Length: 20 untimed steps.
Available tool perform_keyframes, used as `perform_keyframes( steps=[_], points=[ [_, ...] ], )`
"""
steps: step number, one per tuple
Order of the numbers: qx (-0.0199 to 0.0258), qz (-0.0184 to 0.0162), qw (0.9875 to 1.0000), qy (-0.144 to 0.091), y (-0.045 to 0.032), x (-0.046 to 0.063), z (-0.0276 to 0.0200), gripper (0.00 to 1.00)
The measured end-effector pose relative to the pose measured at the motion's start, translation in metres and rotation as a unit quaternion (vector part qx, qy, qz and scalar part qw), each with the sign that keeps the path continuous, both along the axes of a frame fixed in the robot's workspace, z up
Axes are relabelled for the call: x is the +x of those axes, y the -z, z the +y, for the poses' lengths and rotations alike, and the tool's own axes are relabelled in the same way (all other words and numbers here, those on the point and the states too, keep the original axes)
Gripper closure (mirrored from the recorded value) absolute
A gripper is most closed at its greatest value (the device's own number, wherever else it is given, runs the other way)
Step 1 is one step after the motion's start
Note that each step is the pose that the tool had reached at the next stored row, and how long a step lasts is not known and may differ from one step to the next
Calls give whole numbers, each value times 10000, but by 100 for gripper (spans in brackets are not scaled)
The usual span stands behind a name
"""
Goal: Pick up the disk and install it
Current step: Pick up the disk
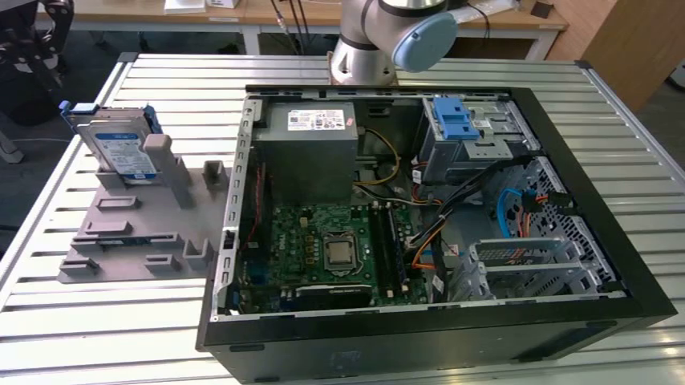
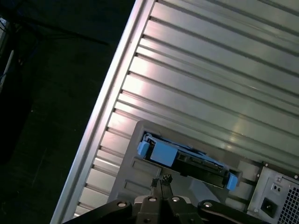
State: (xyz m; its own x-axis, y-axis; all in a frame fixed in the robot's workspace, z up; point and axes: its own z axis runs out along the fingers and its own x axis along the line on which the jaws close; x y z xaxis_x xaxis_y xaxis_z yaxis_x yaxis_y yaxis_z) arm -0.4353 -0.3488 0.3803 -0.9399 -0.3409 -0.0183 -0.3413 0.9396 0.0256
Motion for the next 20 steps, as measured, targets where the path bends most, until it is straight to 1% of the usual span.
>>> perform_keyframes(
  steps=[5, 10, 14, 20],
  points=[
    [-12, 0, 9998, -222, 0, -13, 0, 89],
    [-23, 0, 9989, -463, 1, -25, 0, 89],
    [-33, 0, 9977, -670, 1, -35, 0, 89],
    [-54, 0, 9951, -991, 1, -47, 0, 89]
  ],
)
